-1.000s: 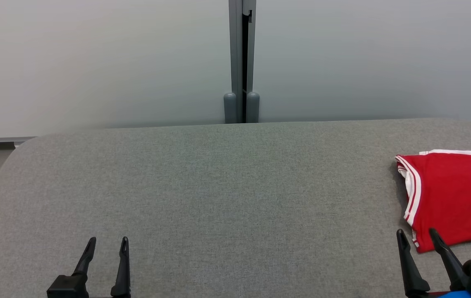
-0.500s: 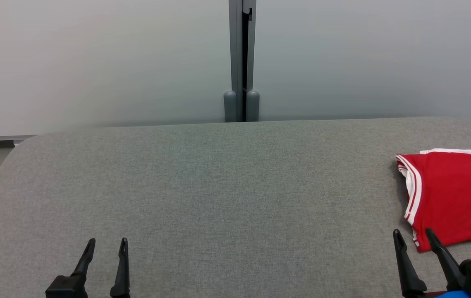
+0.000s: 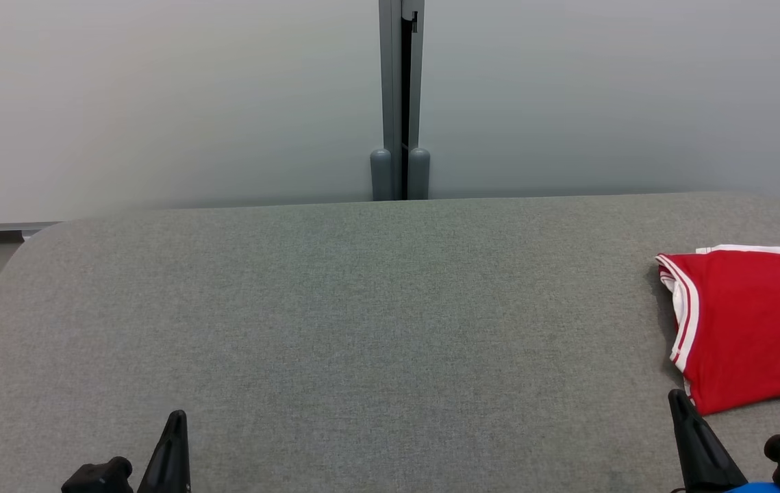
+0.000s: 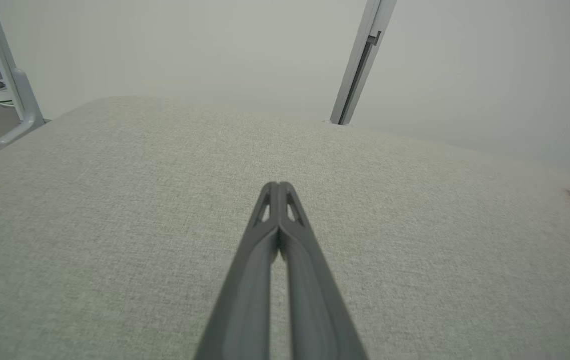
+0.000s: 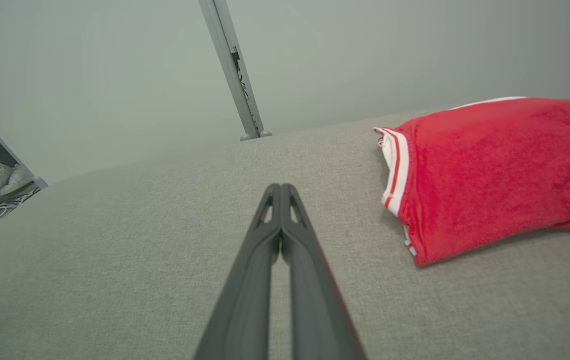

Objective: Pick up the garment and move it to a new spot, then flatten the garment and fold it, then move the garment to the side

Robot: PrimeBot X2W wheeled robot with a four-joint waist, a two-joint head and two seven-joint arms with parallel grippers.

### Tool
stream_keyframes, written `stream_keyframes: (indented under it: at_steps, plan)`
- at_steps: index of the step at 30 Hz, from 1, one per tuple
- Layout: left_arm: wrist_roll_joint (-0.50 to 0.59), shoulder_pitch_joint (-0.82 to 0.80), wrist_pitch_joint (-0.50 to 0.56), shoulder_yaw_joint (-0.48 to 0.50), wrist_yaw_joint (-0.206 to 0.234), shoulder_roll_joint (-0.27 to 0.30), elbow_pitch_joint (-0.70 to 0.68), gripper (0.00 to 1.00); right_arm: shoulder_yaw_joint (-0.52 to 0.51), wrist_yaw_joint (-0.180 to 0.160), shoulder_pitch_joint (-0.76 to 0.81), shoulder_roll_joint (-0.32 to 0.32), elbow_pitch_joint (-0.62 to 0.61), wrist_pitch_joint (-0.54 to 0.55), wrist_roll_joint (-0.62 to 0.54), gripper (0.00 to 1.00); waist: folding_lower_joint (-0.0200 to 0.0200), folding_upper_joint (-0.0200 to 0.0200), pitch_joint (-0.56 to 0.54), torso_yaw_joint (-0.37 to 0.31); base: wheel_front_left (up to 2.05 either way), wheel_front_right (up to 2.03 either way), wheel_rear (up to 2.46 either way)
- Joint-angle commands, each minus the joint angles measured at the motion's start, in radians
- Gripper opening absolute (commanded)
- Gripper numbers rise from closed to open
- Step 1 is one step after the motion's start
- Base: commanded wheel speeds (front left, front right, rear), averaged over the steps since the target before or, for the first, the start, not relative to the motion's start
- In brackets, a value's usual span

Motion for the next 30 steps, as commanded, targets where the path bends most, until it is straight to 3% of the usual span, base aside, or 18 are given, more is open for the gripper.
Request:
stream_keyframes:
  at_steps: [1,30]
  plan:
    - [-0.037,-0.033,0.008,0.02,-0.007,0.001,-0.016,0.0,0.0,0.0,-0.03,-0.007,-0.005,0.005,0.047,0.0,0.0,0.0,0.0,0.0,0.0,0.0,0.0]
    - [-0.452,-0.096,0.131,0.141,-0.063,-0.067,-0.028,0.0,0.003,0.0,-0.135,-0.019,0.103,0.038,0.538,0.0,0.0,0.0,0.01,-0.004,0.0,0.0,0.0]
